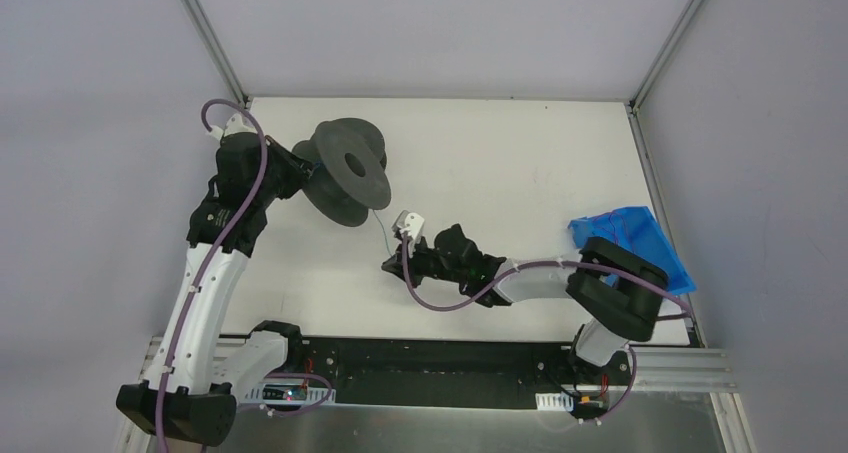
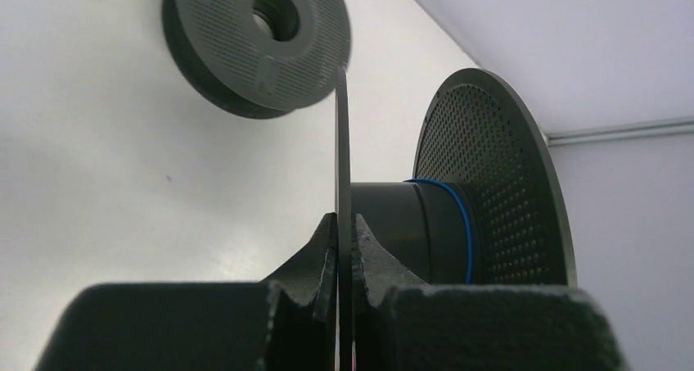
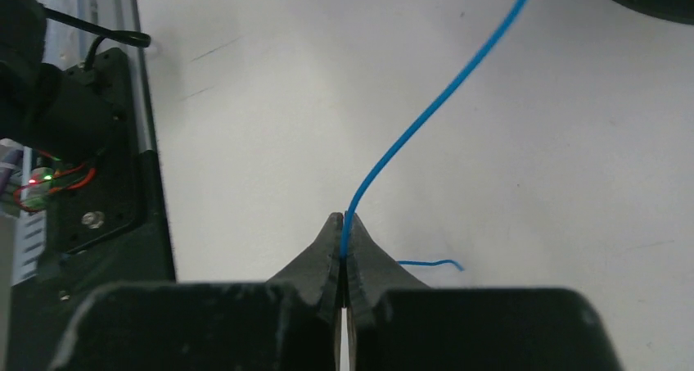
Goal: Wrap the cables
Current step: Wrap the cable around the cable reel.
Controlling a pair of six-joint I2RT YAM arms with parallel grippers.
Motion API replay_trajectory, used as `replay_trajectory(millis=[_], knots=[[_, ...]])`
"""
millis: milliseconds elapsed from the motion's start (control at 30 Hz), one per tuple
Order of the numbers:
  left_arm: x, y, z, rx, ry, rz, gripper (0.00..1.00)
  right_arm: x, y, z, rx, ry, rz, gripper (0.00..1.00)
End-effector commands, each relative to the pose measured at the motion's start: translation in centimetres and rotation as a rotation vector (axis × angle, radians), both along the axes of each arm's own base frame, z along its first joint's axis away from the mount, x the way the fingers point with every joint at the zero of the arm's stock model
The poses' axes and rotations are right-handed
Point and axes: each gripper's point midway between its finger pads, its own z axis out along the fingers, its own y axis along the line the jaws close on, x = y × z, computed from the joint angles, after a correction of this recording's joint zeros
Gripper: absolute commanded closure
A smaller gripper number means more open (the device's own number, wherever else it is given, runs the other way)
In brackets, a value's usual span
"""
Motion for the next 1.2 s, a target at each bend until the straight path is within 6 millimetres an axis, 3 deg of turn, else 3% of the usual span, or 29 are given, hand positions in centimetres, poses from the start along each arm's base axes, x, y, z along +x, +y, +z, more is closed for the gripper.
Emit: replay_trajectory(millis=[0, 233, 400, 533, 767, 1067, 1167], knots=[[2.6, 1.8, 1.9, 0.185, -0.091, 0.028, 1.0, -0.4, 0.2, 5.4, -0.119, -0.139, -0.039, 1.0], [2.5, -0.2, -1.3, 0.56, -0.051, -0.13, 1.0, 1.6, -0.2, 12.2, -0.195, -0.253, -0.094, 1.0], [1.4, -0.4, -3.3, 0.696, -0.02, -0.208, 1.0, 3.7, -0.1, 15.7, -0.196, -0.319, -0.136, 1.0], [0.6, 0.7, -3.7, 0.75, -0.001, -0.206, 1.0, 4.6, -0.5, 15.1, -0.214, -0.331, -0.142, 0.96], [0.1, -0.4, -4.4, 0.787, 0.0, -0.329, 1.0, 5.3, -1.0, 16.1, -0.217, -0.412, -0.15, 0.95], [-0.3, -0.8, -5.3, 0.769, 0.025, -0.355, 1.0, 4.7, -0.4, 16.8, -0.156, -0.414, -0.116, 0.94], [-0.3, -1.0, -5.5, 0.762, 0.028, -0.362, 1.0, 4.4, -0.4, 16.6, -0.154, -0.414, -0.1, 1.0]])
